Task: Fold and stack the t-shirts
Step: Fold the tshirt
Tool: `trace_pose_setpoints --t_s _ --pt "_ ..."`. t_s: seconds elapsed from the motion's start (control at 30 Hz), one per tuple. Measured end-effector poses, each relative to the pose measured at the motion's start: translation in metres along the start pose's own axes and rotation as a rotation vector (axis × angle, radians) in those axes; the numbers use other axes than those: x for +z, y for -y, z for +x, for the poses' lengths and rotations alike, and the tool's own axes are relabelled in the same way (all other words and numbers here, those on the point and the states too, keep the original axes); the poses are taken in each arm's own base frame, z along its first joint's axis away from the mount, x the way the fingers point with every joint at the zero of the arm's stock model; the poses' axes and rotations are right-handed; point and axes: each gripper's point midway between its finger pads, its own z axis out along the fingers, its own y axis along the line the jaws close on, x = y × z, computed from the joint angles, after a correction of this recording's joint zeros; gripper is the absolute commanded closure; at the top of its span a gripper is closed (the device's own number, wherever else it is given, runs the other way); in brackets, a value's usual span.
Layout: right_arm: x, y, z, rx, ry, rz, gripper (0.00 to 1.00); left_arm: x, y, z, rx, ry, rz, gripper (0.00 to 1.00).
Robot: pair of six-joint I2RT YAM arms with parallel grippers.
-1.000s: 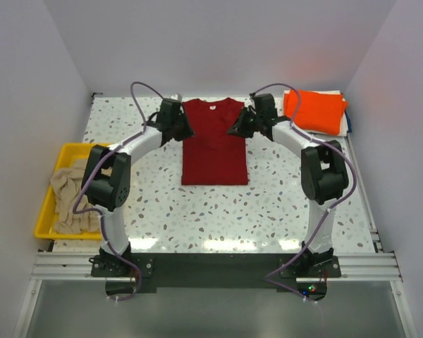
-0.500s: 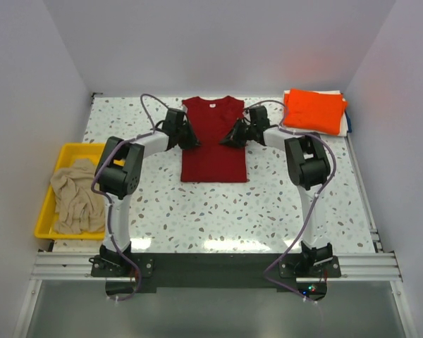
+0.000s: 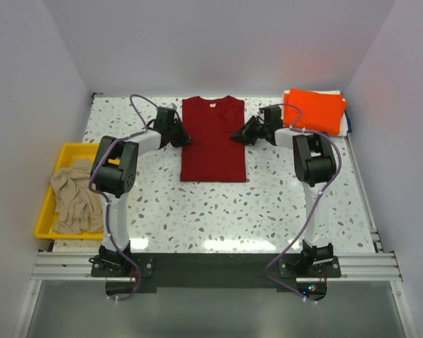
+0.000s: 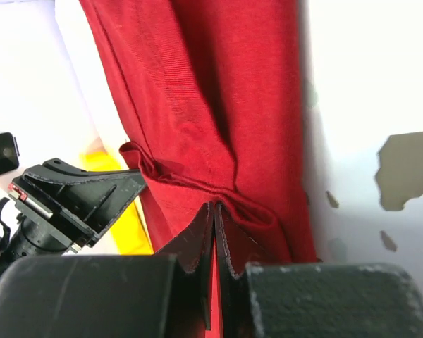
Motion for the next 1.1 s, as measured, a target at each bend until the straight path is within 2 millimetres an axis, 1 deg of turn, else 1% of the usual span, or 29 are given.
trace_pose_setpoints --t_s 0.07,0.23,0.57,0.63,0.7,0.73,0.83,0.93,0.97,1.03,1.1 --pt "0.002 0.003 0.001 0.017 -0.008 0.0 0.97 0.0 -0.002 -0.002 -0.004 0.002 -0.002 1.0" --pt "0.0 0.004 -0.002 0.046 -0.015 -0.021 0.96 -0.001 -0.007 -0.006 -0.014 0.006 -0.006 1.0" --pt "-0.007 0.007 -0.012 0.079 -0.003 -0.028 0.84 -0.007 -0.013 -0.015 -0.049 -0.002 0.018 1.0" --pt "-0.012 0.005 -0.013 0.076 0.003 -0.021 0.82 -0.012 -0.011 -0.018 -0.05 0.001 0.019 0.96" --pt "-0.021 0.0 -0.01 0.07 0.004 -0.008 0.78 -0.021 -0.006 -0.022 -0.053 0.008 0.023 0.94" --pt "-0.028 -0.005 -0.007 0.058 0.012 -0.008 0.77 -0.029 0.0 -0.026 -0.052 0.021 0.035 0.94" --pt "-0.057 -0.022 0.011 0.032 0.028 -0.005 0.75 -0.063 0.017 -0.03 -0.056 0.054 0.077 0.94" --pt "-0.088 -0.044 0.04 -0.022 0.044 -0.025 0.75 -0.103 0.032 -0.019 -0.06 0.079 0.116 0.94" --pt "-0.096 -0.05 0.054 -0.04 0.038 -0.033 0.75 -0.112 0.035 -0.013 -0.062 0.082 0.122 0.94" --pt "-0.106 -0.054 0.085 -0.074 0.016 -0.041 0.75 -0.129 0.042 0.008 -0.054 0.078 0.141 0.94" --pt "-0.106 -0.046 0.114 -0.095 -0.015 -0.028 0.75 -0.139 0.043 0.039 -0.049 0.047 0.145 0.94"
